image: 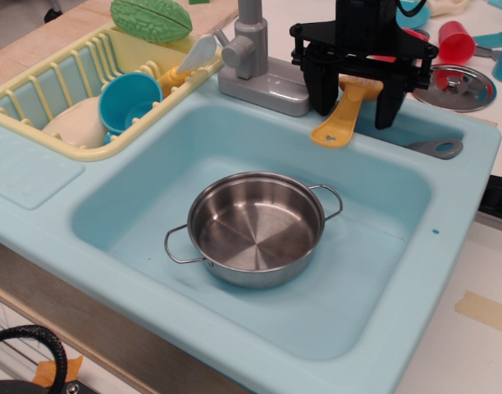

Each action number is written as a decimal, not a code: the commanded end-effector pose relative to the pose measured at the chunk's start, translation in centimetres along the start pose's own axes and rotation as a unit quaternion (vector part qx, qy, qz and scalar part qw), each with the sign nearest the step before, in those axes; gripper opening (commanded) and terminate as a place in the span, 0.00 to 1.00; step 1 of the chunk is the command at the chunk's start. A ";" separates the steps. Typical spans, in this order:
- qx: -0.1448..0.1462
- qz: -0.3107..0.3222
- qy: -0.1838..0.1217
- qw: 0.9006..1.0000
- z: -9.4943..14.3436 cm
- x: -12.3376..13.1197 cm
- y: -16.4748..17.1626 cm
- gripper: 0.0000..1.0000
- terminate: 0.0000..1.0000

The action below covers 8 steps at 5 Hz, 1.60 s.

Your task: Put brush into pot or pan

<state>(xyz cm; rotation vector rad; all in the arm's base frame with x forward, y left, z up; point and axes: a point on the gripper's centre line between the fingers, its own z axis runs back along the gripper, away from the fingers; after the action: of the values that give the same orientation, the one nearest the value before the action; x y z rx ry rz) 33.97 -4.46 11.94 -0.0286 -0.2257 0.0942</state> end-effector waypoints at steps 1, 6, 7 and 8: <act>-0.002 0.016 -0.017 1.000 0.4 0.2 0.5 0.00 0.00; 0.052 0.130 -0.036 0.989 5.9 -7.9 0.9 0.00 0.00; 0.050 0.157 -0.054 0.985 5.5 -10.2 1.4 0.00 0.00; 0.039 0.172 -0.043 0.983 4.6 -11.1 1.8 0.00 0.00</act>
<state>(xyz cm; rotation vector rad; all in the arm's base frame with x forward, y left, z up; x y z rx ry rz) 21.64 -3.82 12.82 0.0152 -0.2868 0.4444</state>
